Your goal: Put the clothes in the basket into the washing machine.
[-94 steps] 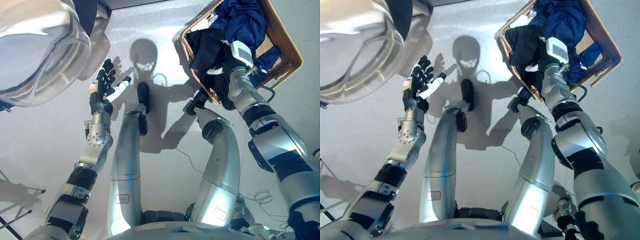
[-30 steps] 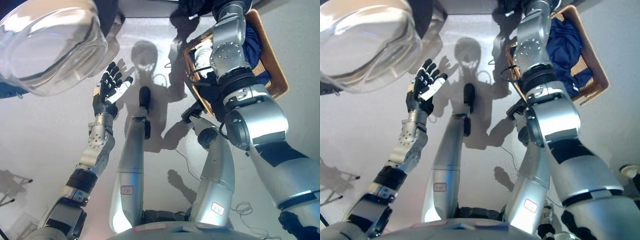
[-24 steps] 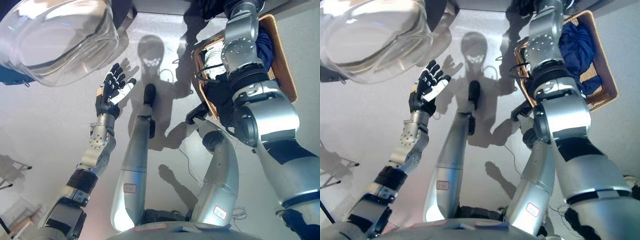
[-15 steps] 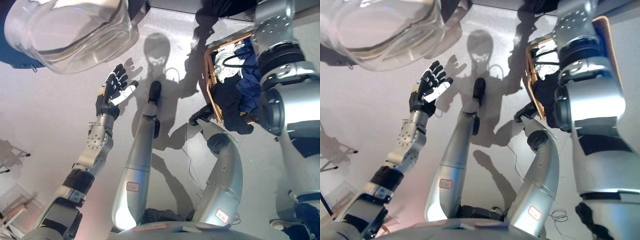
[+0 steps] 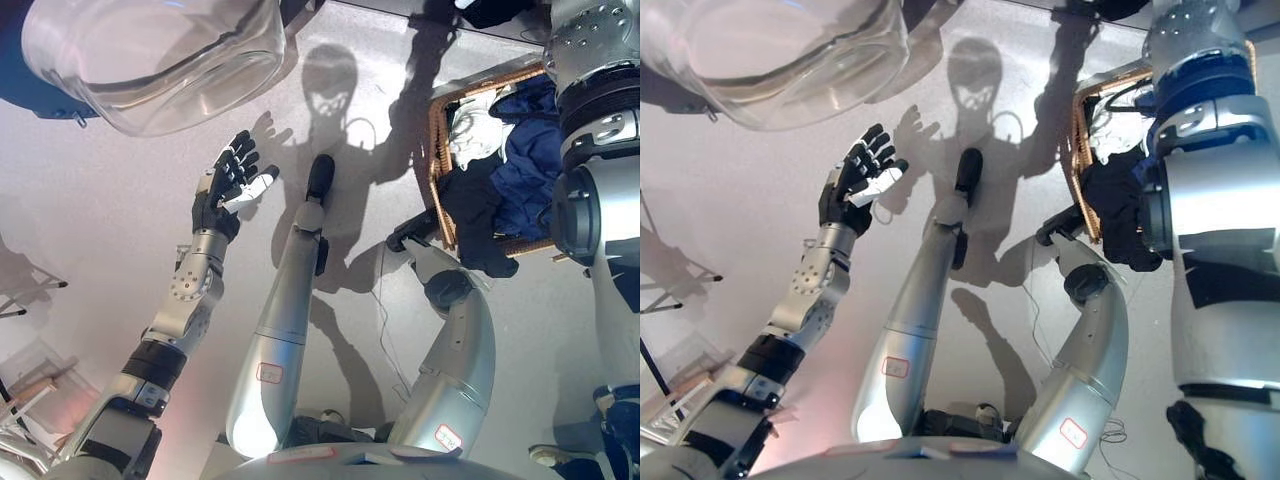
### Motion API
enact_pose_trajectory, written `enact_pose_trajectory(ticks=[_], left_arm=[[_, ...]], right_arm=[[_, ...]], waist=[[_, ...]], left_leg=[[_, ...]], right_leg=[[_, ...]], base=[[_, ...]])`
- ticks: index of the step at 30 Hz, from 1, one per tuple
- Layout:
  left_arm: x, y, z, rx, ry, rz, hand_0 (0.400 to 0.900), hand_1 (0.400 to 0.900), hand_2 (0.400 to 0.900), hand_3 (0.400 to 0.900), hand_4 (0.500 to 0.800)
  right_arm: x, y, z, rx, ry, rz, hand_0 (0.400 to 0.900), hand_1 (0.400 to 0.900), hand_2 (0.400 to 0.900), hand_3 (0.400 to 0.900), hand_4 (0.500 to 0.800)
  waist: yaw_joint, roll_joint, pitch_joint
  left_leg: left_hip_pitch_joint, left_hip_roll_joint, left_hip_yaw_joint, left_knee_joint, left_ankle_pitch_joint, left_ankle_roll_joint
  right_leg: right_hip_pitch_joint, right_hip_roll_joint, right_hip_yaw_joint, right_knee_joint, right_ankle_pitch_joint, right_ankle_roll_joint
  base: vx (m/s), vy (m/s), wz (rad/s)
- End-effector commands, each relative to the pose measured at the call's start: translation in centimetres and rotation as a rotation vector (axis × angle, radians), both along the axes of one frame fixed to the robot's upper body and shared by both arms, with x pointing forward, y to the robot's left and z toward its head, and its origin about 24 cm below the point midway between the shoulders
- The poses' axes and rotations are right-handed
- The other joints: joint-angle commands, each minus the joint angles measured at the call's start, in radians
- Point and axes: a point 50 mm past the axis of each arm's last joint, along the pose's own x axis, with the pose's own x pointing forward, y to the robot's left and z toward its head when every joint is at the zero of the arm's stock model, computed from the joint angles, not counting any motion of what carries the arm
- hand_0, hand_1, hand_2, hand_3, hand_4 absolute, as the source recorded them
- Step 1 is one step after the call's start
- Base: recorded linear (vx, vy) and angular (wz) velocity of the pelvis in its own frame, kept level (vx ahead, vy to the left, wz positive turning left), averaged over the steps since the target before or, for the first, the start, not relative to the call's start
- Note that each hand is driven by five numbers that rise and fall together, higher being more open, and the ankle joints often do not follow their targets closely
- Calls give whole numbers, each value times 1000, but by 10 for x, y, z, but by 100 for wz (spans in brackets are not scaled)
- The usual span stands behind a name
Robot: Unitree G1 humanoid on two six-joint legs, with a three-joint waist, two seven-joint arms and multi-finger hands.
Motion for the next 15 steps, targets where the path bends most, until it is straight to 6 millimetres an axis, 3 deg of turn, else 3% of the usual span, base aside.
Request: enact_pose_trajectory(ticks=[1,5,10,15], left_arm=[[-20,4,-23,-27,31,21,900,900,900,900,800],[-21,5,-21,-18,23,21,900,900,900,900,800],[-23,7,-22,-7,25,11,900,900,900,900,800],[-23,5,-26,4,38,-10,900,900,900,900,800]], right_arm=[[5,18,-5,-175,22,-34,400,400,400,400,500],[-4,33,19,-171,-89,8,400,400,400,400,500],[-35,46,66,-171,-380,72,400,400,400,400,500],[-30,42,54,-204,-348,35,400,400,400,400,500]], waist=[[-37,49,-210],[-39,53,-214],[-38,56,-220],[-43,62,-218]], left_leg=[[-58,-23,41,104,-122,26],[-58,-24,44,109,-124,27],[-53,-25,45,107,-125,28],[-50,-25,46,103,-123,28]], right_leg=[[-129,19,63,39,0,247],[-128,22,66,40,0,247],[-131,17,71,48,-6,252],[-133,11,75,55,-8,256]], base=[[0,0,0],[0,0,0],[19,10,1],[6,4,0]])
